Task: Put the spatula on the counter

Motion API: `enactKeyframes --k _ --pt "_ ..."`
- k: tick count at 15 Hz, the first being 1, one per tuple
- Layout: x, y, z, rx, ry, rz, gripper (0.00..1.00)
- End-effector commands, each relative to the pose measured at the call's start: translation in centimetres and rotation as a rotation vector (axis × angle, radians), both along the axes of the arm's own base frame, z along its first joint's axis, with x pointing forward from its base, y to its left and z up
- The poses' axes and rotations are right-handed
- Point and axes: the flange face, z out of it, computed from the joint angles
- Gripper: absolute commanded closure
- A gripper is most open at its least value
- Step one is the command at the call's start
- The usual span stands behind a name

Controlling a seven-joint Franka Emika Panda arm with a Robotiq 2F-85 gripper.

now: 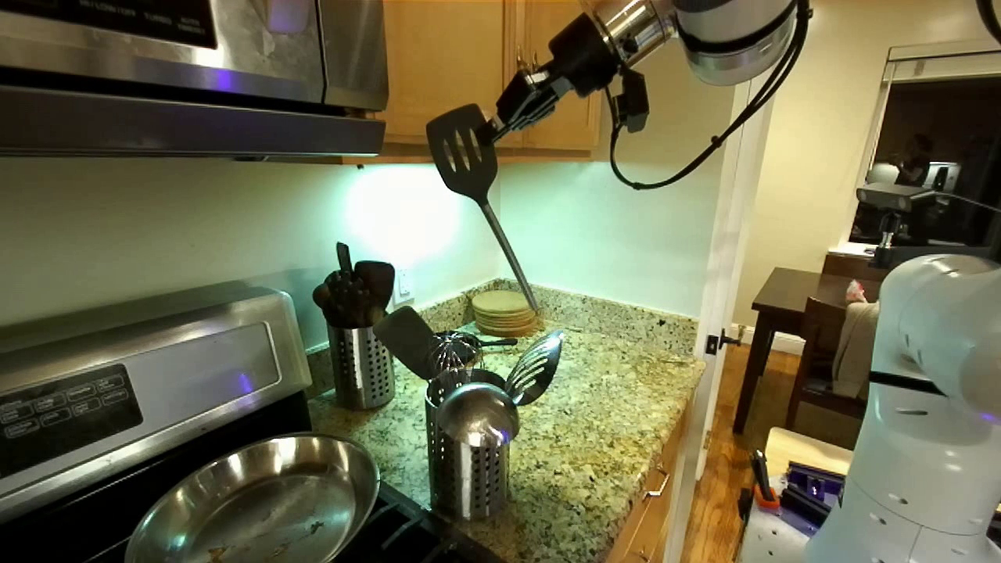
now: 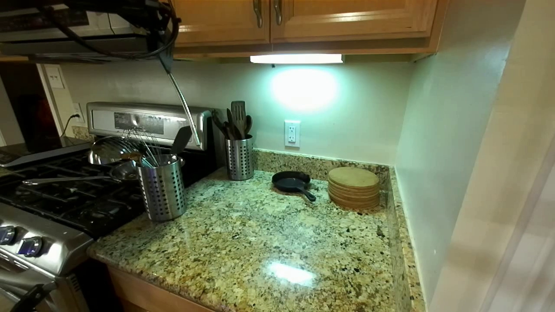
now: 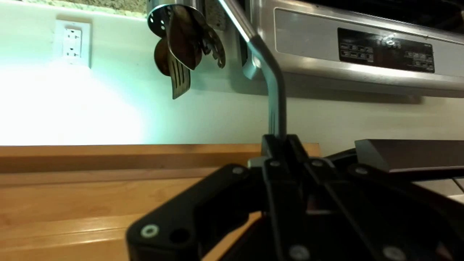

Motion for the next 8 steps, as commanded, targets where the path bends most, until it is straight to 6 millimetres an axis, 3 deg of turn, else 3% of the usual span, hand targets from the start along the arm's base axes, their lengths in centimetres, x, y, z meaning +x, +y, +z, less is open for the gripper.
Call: enactKeyframes --k 1,4,8 --pt "1.0 -2.3 -2.9 0.029 0.073 -0.045 0.92" --pt "2.6 -4.9 -7.5 0.058 0.187 -0.085 0.92" --pt "5.2 -7.3 -17.0 0.14 0.405 -0.138 0.92"
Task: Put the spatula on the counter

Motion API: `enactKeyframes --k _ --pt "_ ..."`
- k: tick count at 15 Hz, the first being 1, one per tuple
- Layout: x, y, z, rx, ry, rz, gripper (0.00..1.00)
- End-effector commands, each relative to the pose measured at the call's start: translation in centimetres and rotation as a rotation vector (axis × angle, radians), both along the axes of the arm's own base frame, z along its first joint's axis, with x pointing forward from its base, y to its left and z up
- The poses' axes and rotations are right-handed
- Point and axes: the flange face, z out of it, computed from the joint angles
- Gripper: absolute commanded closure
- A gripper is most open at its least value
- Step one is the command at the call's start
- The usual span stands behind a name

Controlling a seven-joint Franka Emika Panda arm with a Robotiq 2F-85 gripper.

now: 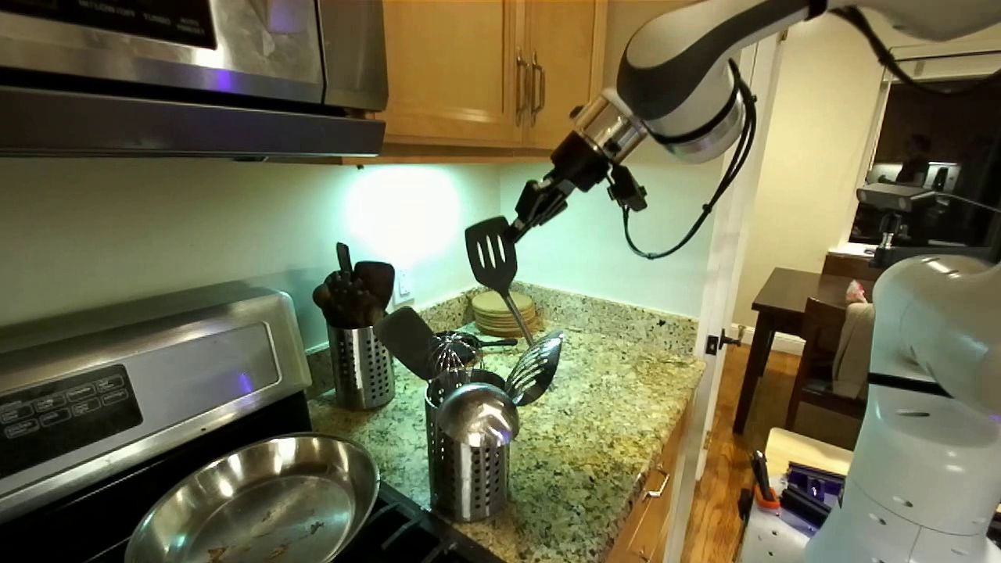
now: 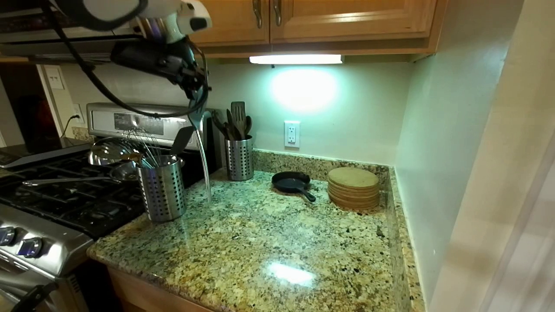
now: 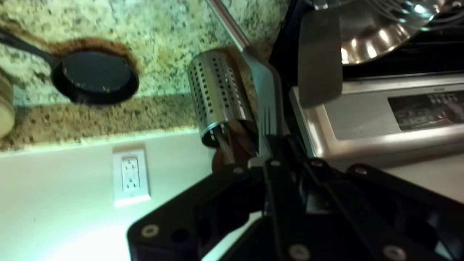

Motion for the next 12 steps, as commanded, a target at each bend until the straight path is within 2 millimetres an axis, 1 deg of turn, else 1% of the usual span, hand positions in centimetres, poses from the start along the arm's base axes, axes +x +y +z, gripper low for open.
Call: enactKeyframes --k 1,3,4,6,9,12 --pt "2.2 -1.0 -8.0 0.079 0.184 -0.042 0.92" --pt "3.2 -1.2 -11.9 0.119 0.289 -0.07 0.91" --pt "3.6 -1.2 -13.5 0.136 0.335 -0.083 0.92" --pt "4.2 -1.1 -16.0 0.159 0.405 -0.104 0.92" --pt "5.1 -0.7 -18.0 0.175 0.47 -0.119 0.92" --pt "5.9 -0.7 -18.8 0.191 0.5 -0.124 0.92"
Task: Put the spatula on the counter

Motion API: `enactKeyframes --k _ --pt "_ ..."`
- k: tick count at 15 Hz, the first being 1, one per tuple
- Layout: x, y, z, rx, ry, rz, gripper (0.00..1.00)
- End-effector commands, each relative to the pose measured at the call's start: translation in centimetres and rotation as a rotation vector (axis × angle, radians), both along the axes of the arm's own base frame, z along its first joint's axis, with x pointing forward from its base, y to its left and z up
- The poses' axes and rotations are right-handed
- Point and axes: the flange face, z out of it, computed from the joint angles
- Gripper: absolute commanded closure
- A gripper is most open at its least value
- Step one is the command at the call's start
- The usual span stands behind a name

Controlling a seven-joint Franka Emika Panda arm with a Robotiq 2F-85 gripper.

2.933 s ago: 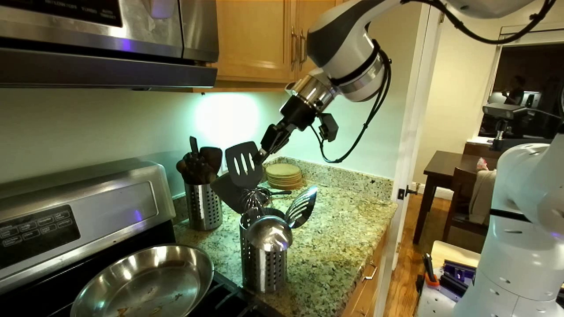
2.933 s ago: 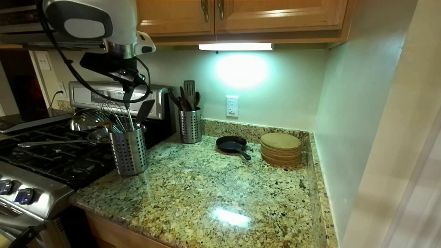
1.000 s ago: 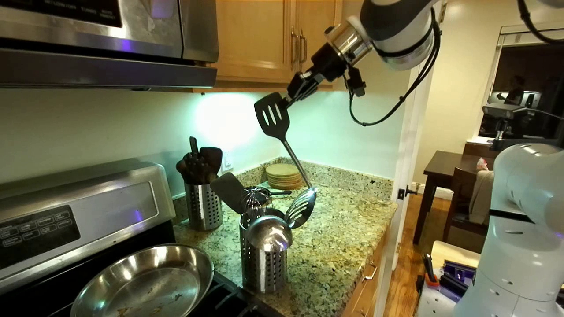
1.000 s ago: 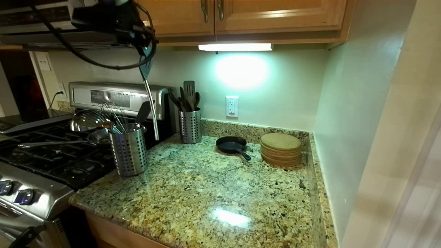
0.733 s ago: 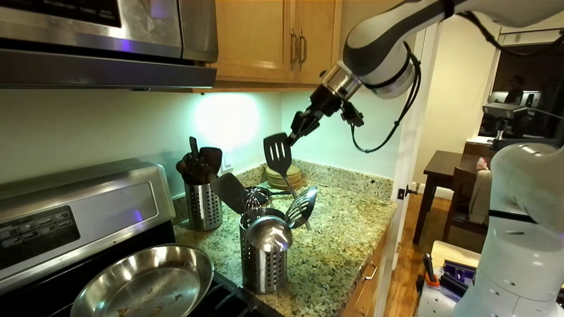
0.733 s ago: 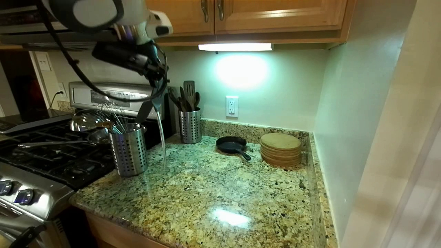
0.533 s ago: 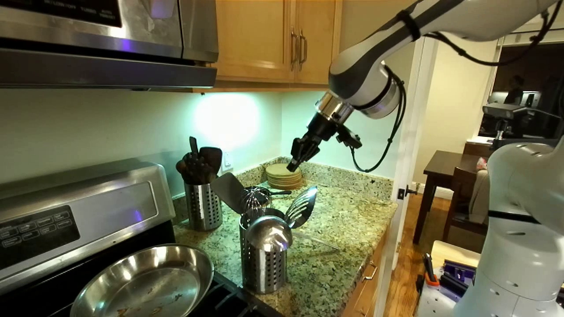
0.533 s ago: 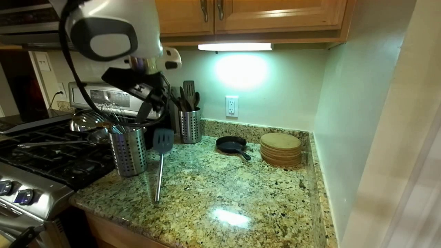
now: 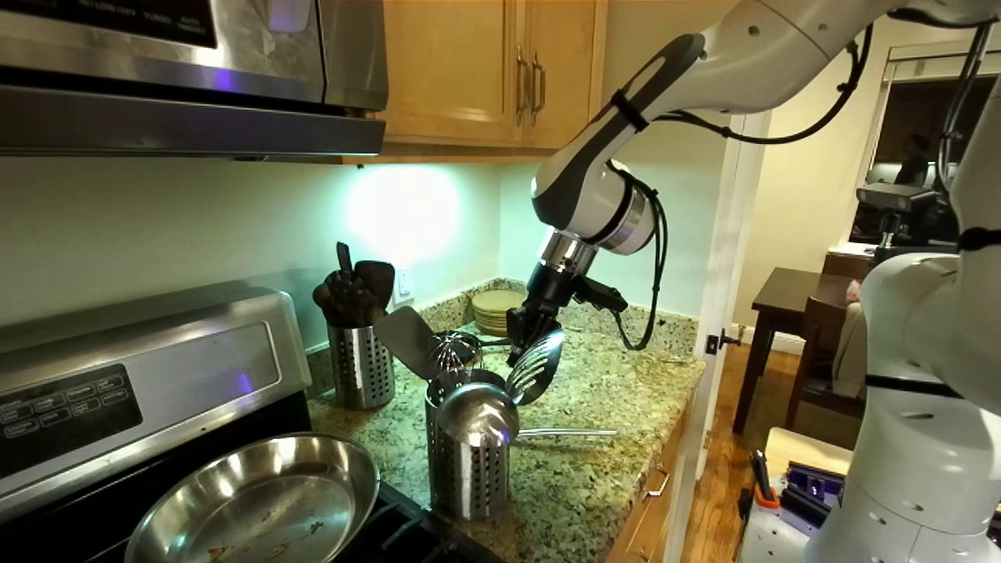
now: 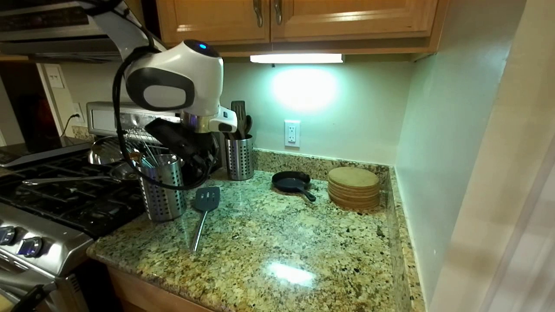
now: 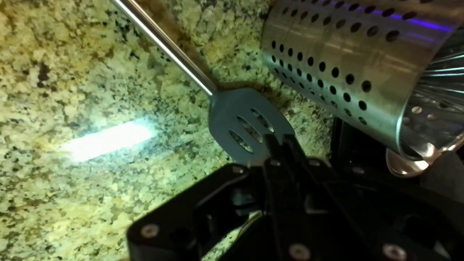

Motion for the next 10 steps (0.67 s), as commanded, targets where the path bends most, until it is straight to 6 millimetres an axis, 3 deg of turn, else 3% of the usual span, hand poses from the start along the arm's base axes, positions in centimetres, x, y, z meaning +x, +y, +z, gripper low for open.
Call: enactKeyframes --k 1,7,8,9,10 --pt "1.2 -0.1 -0.4 0.038 0.023 -0.005 0.92" --pt "1.4 -0.5 0.1 0.032 0.024 -0.013 0.93" --pt "1.2 -0.7 0.4 0.021 0.024 -0.018 0.9" --pt "1.0 -0.9 0.6 0.006 0.024 -0.018 0.68" --pt "0.7 -1.1 0.8 -0.02 0.023 -0.013 0.65"
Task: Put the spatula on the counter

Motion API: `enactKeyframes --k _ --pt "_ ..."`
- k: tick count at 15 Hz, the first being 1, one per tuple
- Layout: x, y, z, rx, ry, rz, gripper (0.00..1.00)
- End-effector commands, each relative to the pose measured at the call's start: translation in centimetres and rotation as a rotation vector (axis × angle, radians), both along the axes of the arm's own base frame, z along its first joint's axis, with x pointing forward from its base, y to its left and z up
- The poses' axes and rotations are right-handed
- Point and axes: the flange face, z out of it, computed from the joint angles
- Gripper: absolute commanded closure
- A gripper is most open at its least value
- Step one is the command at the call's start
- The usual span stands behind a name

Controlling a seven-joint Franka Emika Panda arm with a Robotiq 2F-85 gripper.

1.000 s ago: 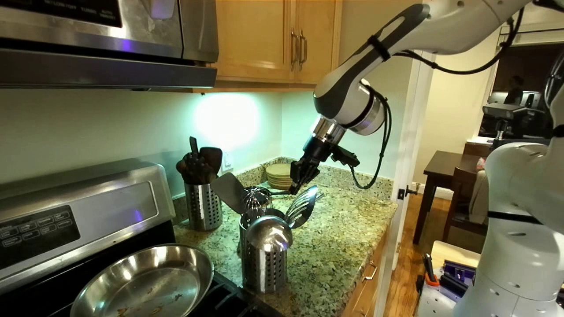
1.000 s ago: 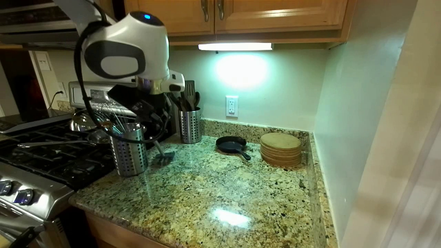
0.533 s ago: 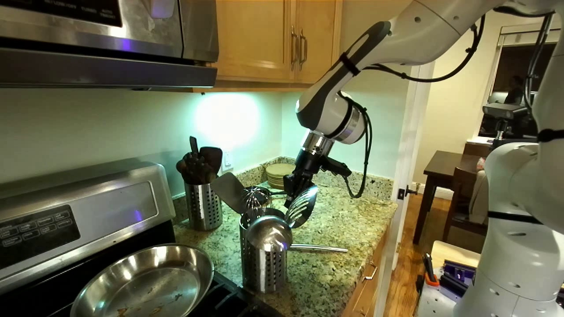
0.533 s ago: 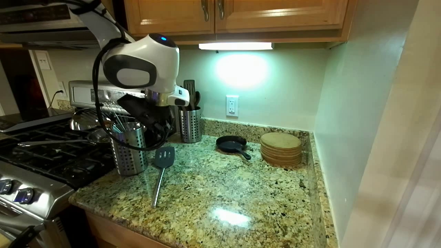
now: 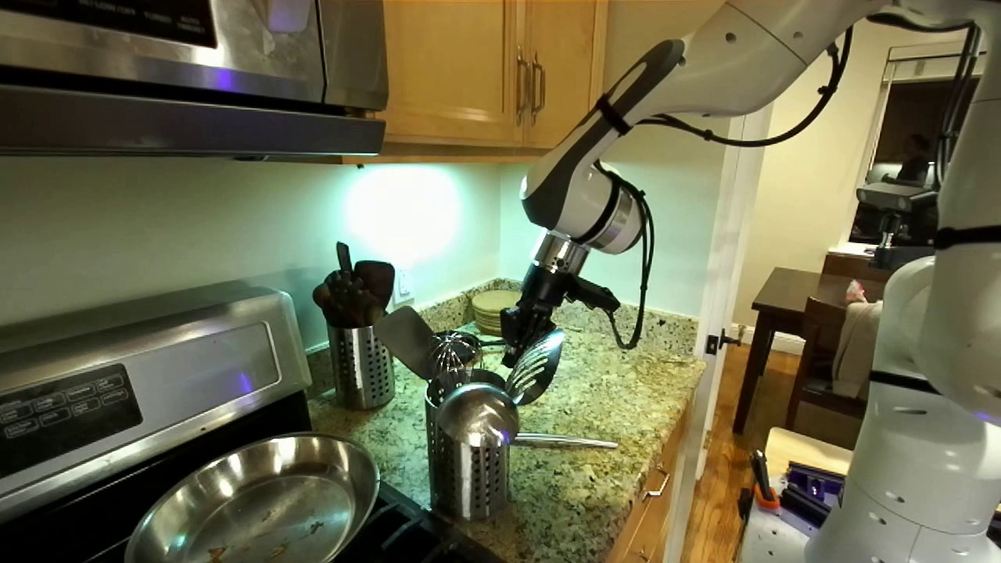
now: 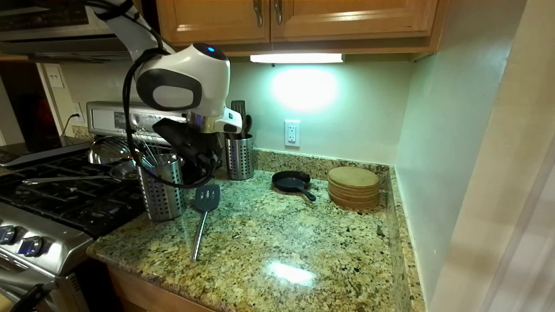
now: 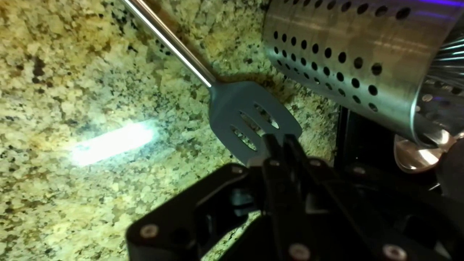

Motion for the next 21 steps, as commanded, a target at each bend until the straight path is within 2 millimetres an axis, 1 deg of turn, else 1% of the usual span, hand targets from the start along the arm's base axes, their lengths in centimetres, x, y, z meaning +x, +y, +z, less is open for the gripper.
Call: enactKeyframes --k 1,6,8,10,11,15,18,19,21 --pt "-1.0 -0.9 1.3 -0.061 0.006 0.012 0.6" --pt "-2.2 -2.0 2.5 -0.245 0.075 0.022 0.28" --pt "-2.7 -2.0 3.2 -0.306 0.091 0.019 0.16" --pt "-3.1 -1.4 3.9 -0.348 0.094 0.022 0.03" --pt "-3.3 -1.1 4.2 -0.366 0.092 0.026 0.0" --pt "-4.3 0.3 6.0 -0.422 0.07 0.024 0.0" --pt "-4.9 1.0 6.6 -0.431 0.064 0.004 0.0" --pt "-3.3 1.0 6.0 -0.41 0.052 0.036 0.0" --pt "-3.7 1.2 6.2 -0.412 0.049 0.026 0.0"
